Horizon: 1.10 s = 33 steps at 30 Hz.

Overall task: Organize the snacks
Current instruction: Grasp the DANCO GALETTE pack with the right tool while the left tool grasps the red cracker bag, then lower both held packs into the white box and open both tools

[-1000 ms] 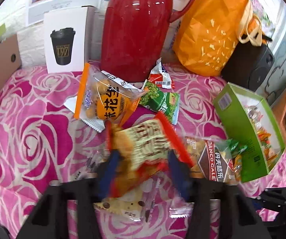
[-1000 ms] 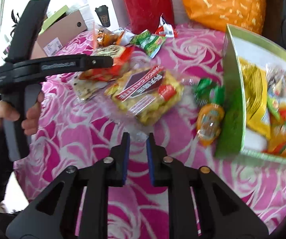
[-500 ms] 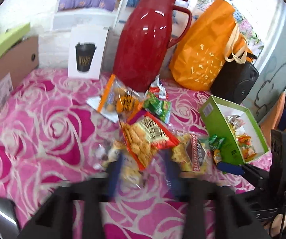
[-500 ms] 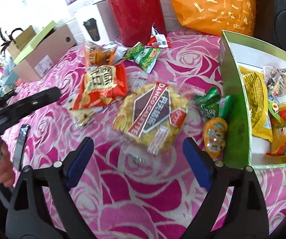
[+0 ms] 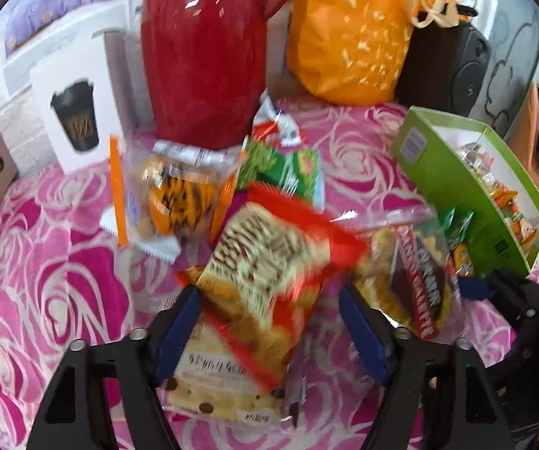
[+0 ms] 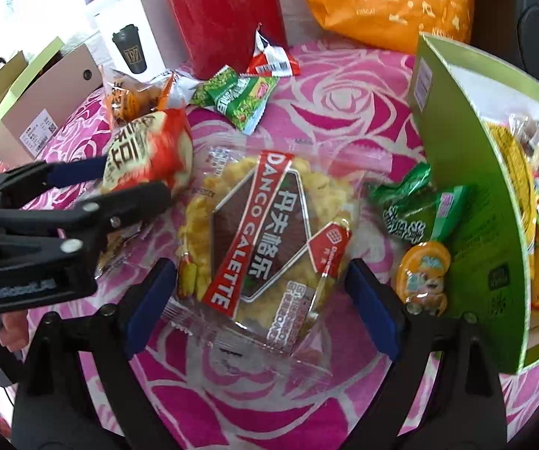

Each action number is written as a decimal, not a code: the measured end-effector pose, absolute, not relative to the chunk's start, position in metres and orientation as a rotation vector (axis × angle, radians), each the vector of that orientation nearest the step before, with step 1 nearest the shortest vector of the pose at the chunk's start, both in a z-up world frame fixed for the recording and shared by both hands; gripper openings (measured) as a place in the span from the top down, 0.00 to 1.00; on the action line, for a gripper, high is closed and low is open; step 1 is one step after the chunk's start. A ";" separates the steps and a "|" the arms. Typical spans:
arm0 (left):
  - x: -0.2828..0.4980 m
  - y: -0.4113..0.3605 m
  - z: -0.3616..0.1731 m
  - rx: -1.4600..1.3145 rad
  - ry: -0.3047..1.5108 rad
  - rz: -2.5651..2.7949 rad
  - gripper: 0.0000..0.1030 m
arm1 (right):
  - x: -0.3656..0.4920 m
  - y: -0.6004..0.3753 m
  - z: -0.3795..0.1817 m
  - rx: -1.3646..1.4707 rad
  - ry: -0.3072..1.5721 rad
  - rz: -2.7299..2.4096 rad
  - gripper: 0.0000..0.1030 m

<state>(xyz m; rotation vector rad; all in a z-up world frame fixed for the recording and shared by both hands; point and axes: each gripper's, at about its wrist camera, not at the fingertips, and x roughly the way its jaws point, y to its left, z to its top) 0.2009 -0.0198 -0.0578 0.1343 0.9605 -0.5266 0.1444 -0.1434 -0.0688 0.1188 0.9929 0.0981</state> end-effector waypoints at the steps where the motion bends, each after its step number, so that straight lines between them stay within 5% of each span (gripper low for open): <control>1: 0.201 -0.016 -0.059 0.126 0.965 -0.519 0.41 | 0.144 -0.143 -0.068 0.120 0.991 0.097 0.11; 6: 0.196 -0.009 -0.053 0.086 0.974 -0.535 0.67 | 0.140 -0.142 -0.063 0.105 0.972 0.103 0.22; 17: 0.175 0.003 -0.019 0.010 0.921 -0.528 0.78 | 0.108 -0.143 -0.027 0.057 0.878 0.152 0.32; 18: 0.173 0.003 -0.014 0.017 0.909 -0.527 0.79 | 0.104 -0.144 -0.020 0.057 0.862 0.157 0.44; 19: 0.170 0.002 -0.009 0.021 0.897 -0.524 0.79 | 0.101 -0.146 -0.015 0.060 0.841 0.163 0.72; 33: 0.137 -0.019 0.059 -0.021 0.743 -0.588 0.79 | 0.066 -0.183 0.034 0.175 0.708 0.177 0.75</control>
